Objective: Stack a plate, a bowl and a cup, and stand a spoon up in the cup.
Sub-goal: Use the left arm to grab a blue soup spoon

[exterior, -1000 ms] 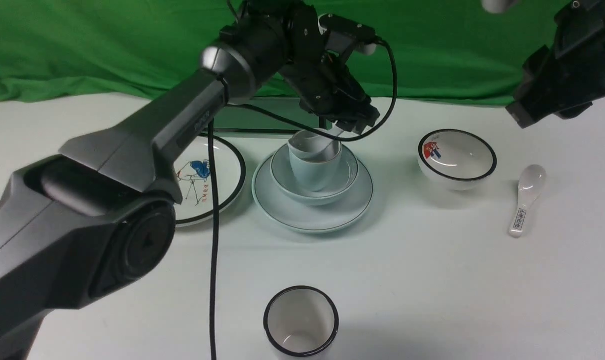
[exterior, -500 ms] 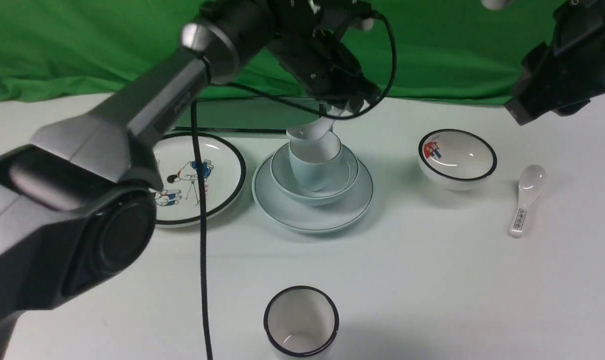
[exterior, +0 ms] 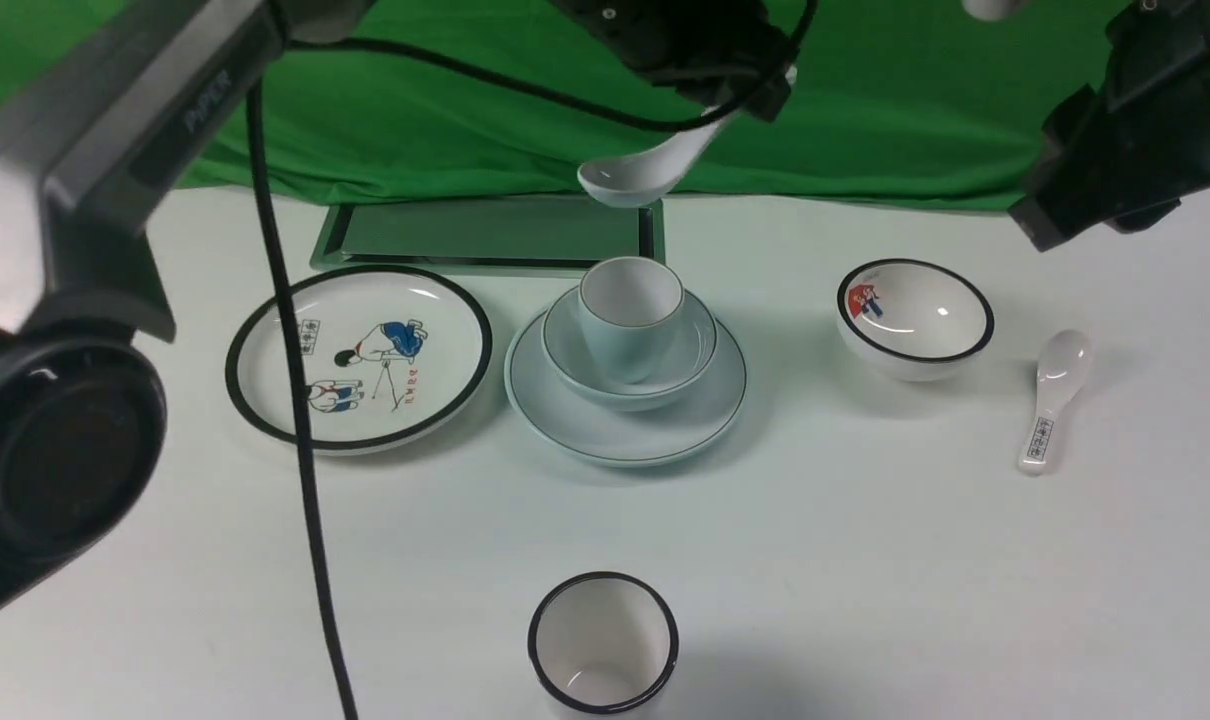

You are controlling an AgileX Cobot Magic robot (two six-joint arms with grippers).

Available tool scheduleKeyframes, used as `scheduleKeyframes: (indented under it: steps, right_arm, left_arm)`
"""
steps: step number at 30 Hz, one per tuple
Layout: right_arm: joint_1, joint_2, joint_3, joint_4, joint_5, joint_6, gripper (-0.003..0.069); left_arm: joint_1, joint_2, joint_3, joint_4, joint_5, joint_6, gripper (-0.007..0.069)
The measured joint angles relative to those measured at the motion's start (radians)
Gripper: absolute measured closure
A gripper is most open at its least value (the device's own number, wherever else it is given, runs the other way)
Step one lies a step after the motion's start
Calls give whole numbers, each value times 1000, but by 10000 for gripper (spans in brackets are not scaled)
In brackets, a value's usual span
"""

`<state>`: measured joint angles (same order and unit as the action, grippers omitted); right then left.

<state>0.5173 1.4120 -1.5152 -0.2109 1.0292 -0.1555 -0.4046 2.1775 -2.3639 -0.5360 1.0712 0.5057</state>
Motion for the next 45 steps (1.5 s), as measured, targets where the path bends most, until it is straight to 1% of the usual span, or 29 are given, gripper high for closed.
scheduleKeyframes:
  steps: [3, 7, 9, 12, 13, 15, 16, 19, 20, 21, 23, 24, 25, 26, 27, 28, 29, 30, 31, 32, 34, 35, 37, 38, 40, 41, 42, 43, 45]
  right_arm:
    - [0, 0, 0, 0, -1, 0, 382]
    - [0, 0, 0, 0, -11, -1, 382]
    - [0, 0, 0, 0, -17, -1, 382]
    - [0, 0, 0, 0, -19, -1, 382]
    - [0, 0, 0, 0, -19, -1, 382]
    - [0, 0, 0, 0, -19, -1, 382]
    - [0, 0, 0, 0, -19, -1, 382]
    - [0, 0, 0, 0, -19, -1, 382]
    - [0, 0, 0, 0, -19, -1, 382]
    - [0, 0, 0, 0, -19, -1, 382]
    - [0, 0, 0, 0, -19, -1, 382]
    - [0, 0, 0, 0, -19, -1, 382]
    - [0, 0, 0, 0, -19, -1, 382]
    - [0, 0, 0, 0, -19, -1, 382]
    - [0, 0, 0, 0, -20, -1, 382]
    - [0, 0, 0, 0, -23, -1, 382]
    - [0, 0, 0, 0, -27, -1, 382]
    - [0, 0, 0, 0, -30, -1, 382]
    - [0, 0, 0, 0, -30, -1, 382]
    - [0, 0, 0, 0, -36, -1, 382]
    - [0, 0, 0, 0, -40, 0, 382]
    - [0, 0, 0, 0, -41, 0, 382]
    - [0, 0, 0, 0, -41, 0, 382]
    - [0, 0, 0, 0, -41, 0, 382]
    - [0, 0, 0, 0, -42, 0, 382]
    - [0, 0, 0, 0, -43, 0, 382]
    - [0, 0, 0, 0, -49, 0, 382]
    - [0, 0, 0, 0, -49, 0, 382]
    - [0, 0, 0, 0, -50, 0, 382]
  left_arm:
    - [36, -47, 24, -9, 5, 18, 536]
    - [85, -112, 24, -23, 54, 21, 536]
    - [115, -179, 63, -43, 76, 21, 536]
    - [120, -249, 145, -45, 72, 24, 536]
    - [118, -293, 207, -45, 63, 24, 536]
    - [114, -397, 366, -46, -10, 38, 536]
    - [114, -406, 381, -48, -20, 44, 536]
    - [113, -583, 675, -92, -313, 128, 536]
    - [113, -633, 771, -129, -411, 167, 536]
    - [112, -669, 848, -182, -548, 228, 536]
    - [89, -737, 1042, -410, -863, 353, 536]
    - [69, -749, 1111, -529, -1028, 389, 536]
    - [43, -749, 1164, -649, -1211, 392, 536]
    - [33, -744, 1196, -692, -1308, 376, 536]
    - [29, -742, 1203, -714, -1327, 371, 536]
    - [24, -721, 1242, -745, -1408, 322, 536]
    - [24, -701, 1251, -721, -1414, 275, 536]
    - [24, -671, 1250, -643, -1381, 183, 536]
    - [24, -666, 1249, -624, -1373, 183, 536]
    - [13, -636, 1229, -445, -1320, 57, 536]
    - [2, -604, 1208, -242, -1286, -63, 536]
    - [-5, -587, 1194, -117, -1282, -127, 536]
    - [-7, -559, 1179, 119, -1313, -247, 536]
    - [-7, -552, 1178, 171, -1332, -273, 536]
    - [-6, -533, 1174, 323, -1397, -352, 536]
    - [-6, -524, 1173, 368, -1435, -379, 536]
    - [-6, -511, 1173, 439, -1486, -432, 536]
    - [-6, -508, 1173, 439, -1495, -432, 536]
    - [-6, -478, 1173, 547, -1596, -551, 536]
